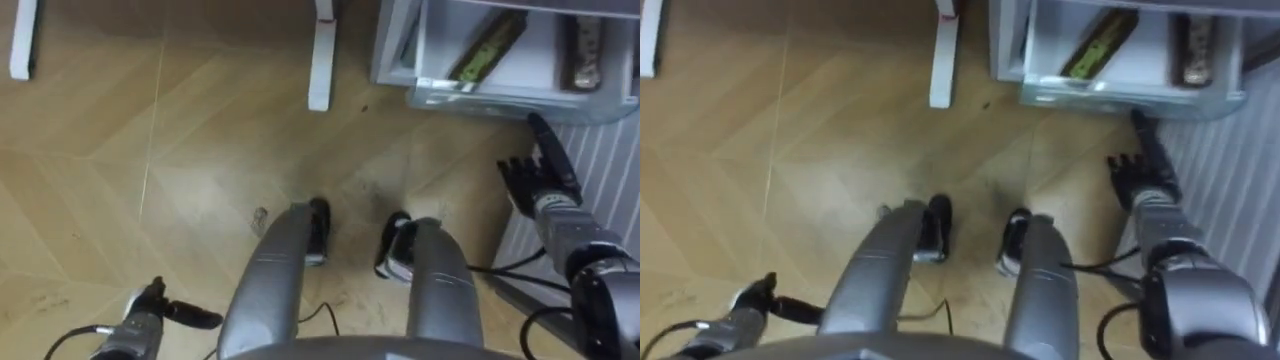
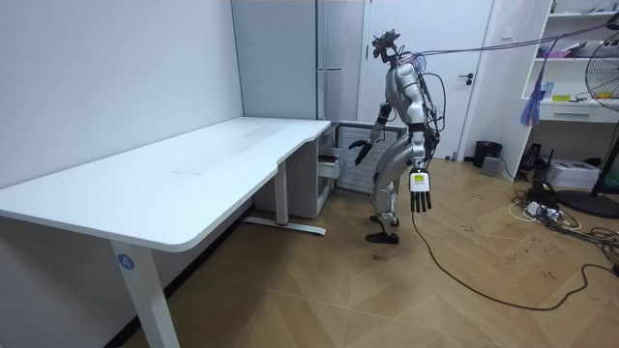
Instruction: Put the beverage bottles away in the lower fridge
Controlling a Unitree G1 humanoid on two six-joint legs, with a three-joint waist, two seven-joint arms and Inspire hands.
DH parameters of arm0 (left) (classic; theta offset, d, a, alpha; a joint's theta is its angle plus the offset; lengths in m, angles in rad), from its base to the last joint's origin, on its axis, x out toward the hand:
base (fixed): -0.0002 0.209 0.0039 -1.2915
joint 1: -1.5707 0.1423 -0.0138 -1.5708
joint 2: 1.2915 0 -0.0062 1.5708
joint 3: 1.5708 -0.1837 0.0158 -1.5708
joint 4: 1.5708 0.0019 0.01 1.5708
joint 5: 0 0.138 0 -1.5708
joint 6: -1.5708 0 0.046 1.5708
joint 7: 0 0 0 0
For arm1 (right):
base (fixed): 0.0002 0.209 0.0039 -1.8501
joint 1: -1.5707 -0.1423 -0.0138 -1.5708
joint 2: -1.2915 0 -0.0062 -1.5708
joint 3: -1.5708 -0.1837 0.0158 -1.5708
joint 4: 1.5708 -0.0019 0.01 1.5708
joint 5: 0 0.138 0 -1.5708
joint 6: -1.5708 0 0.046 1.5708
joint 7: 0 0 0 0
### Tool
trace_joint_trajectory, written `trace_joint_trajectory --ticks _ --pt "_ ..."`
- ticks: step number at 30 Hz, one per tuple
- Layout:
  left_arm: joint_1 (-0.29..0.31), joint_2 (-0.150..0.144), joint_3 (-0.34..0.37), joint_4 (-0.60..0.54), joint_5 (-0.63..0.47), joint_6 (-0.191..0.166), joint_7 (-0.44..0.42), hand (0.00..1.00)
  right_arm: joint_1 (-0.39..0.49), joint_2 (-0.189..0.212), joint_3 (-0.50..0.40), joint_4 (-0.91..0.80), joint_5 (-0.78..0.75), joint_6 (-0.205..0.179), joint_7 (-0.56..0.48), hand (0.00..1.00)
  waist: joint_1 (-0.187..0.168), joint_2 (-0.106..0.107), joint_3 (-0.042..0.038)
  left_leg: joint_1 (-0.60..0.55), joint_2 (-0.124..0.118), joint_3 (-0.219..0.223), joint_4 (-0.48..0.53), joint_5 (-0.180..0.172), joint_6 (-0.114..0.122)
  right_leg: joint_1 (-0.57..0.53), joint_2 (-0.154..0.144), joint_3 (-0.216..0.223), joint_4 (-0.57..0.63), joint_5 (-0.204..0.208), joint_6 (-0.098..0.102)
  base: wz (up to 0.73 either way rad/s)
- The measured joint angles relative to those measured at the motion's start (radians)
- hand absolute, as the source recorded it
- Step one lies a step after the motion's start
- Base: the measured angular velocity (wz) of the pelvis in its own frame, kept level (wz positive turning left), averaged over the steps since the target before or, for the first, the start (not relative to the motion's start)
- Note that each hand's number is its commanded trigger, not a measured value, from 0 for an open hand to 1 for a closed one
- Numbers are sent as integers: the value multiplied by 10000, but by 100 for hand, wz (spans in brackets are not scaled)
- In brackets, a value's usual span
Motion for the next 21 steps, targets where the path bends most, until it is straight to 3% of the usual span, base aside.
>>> trace_joint_trajectory --ticks 5,11,14,16,18,21 --pt "-360 23 -445 -723 -566 -183 299 0 -442 -168 369 -481 89 -185 191 0 222 57 11 -1378 22 -205 1631 -453 10 -1233 -142 -21 1513 -497 -129 4" --pt "-262 27 -755 -1609 -711 -213 601 0 -725 -532 577 -990 413 -183 70 0 232 79 14 -2137 -48 -170 2785 -810 88 -1977 -453 111 2789 -983 -95 9" --pt "-42 32 -741 -2351 -747 -195 604 0 -727 -683 577 -1038 422 -123 56 0 198 60 27 -2250 -87 36 3049 -913 239 -2195 -628 301 3184 -1101 -20 2" --pt "26 89 -712 -2708 -749 -245 603 0 -726 -770 578 -1069 422 -40 1 0 108 38 27 -2333 -233 44 3139 -926 260 -2290 -772 322 3381 -1177 -18 14" --pt "40 183 -655 -2963 -751 -299 602 0 -726 -847 579 -1262 421 71 -204 0 91 -87 90 -2407 -262 107 3191 -926 263 -2415 -864 385 3503 -1191 -16 8" --pt "151 244 -536 -3018 -792 -367 602 0 -727 -969 731 -1378 488 208 -470 0 29 -179 89 -2456 -384 53 3193 -922 256 -2454 -928 379 3539 -1203 -14 7"
